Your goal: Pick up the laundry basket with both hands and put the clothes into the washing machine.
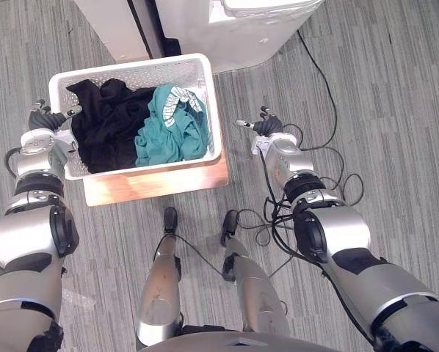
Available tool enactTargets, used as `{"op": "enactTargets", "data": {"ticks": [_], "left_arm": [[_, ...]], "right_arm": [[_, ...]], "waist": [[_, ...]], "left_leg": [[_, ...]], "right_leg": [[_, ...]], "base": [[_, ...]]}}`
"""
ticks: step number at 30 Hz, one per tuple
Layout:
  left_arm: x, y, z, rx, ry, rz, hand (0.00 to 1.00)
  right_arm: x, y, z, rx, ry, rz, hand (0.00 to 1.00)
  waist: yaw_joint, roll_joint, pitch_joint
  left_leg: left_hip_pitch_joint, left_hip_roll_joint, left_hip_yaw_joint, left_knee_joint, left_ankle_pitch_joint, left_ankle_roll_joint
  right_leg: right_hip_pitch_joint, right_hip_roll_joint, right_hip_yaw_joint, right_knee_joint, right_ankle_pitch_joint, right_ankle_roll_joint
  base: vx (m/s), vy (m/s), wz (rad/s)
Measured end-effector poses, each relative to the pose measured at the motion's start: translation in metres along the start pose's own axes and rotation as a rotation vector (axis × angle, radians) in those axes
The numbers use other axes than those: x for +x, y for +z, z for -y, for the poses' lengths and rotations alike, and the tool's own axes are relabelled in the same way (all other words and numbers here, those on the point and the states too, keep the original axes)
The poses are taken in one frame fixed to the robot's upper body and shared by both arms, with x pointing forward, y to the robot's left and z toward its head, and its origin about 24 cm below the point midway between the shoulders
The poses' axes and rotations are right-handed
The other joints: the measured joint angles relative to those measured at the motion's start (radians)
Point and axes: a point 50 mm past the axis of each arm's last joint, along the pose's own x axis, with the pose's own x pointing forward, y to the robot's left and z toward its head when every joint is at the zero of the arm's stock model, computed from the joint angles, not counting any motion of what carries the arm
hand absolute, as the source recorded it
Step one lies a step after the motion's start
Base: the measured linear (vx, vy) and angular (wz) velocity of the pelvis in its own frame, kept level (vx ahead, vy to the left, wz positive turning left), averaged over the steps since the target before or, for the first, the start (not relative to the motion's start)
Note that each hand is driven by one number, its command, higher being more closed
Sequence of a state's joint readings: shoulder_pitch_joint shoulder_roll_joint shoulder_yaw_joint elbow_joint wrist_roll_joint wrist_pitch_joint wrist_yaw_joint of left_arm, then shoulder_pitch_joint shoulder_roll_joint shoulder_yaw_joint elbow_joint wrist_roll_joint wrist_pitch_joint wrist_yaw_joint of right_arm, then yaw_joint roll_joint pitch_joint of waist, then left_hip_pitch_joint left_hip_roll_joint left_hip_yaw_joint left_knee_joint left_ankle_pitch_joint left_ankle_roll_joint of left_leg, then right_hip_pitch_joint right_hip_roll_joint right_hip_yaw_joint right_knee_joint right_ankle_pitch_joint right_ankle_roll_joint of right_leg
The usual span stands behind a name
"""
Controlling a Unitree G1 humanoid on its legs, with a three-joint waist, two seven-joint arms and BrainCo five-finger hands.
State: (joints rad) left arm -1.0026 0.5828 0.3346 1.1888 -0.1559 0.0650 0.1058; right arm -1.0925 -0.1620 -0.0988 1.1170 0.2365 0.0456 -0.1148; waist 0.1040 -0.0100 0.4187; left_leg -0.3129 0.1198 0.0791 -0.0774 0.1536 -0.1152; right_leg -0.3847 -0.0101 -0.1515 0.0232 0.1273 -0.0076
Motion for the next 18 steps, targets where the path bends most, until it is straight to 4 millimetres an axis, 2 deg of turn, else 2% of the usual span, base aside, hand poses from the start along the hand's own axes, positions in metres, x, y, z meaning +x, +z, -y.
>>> {"op": "enactTargets", "data": {"ticks": [4,7,10,18], "left_arm": [[-0.002,-0.016,-0.003,-0.025,0.007,-0.045,0.0],[-0.006,-0.045,-0.004,-0.066,0.013,-0.133,0.0],[-0.009,-0.06,-0.002,-0.087,0.013,-0.186,0.0],[-0.011,-0.07,-0.003,-0.111,0.026,-0.227,0.0]], "right_arm": [[-0.001,-0.005,-0.003,-0.017,0.01,-0.012,0.0],[-0.003,-0.017,-0.006,-0.017,0.016,-0.042,0.0],[-0.004,-0.022,-0.011,-0.012,0.028,-0.055,0.0],[-0.006,-0.025,-0.021,-0.033,0.053,-0.058,0.0]], "waist": [[0.0,0.005,0.003],[0.0,0.005,0.003],[0.0,0.005,0.003],[-0.003,0.005,0.003]], "left_leg": [[0.0,-0.002,-0.001,-0.001,0.002,-0.003],[0.0,-0.002,-0.002,-0.006,0.002,-0.003],[-0.002,-0.003,-0.002,-0.006,0.002,-0.002],[-0.008,-0.003,0.001,-0.001,0.003,-0.001]], "right_leg": [[0.0,0.0,0.0,0.0,0.0,0.0],[0.0,0.0,0.001,0.001,0.0,0.0],[-0.003,0.0,0.003,0.001,0.0,0.0],[-0.013,0.001,0.008,0.003,0.001,0.0]], "base": [[0.0,0.008,0.0],[0.0,0.0,0.0],[0.0,0.0,0.0],[0.01,0.005,-0.01]]}}
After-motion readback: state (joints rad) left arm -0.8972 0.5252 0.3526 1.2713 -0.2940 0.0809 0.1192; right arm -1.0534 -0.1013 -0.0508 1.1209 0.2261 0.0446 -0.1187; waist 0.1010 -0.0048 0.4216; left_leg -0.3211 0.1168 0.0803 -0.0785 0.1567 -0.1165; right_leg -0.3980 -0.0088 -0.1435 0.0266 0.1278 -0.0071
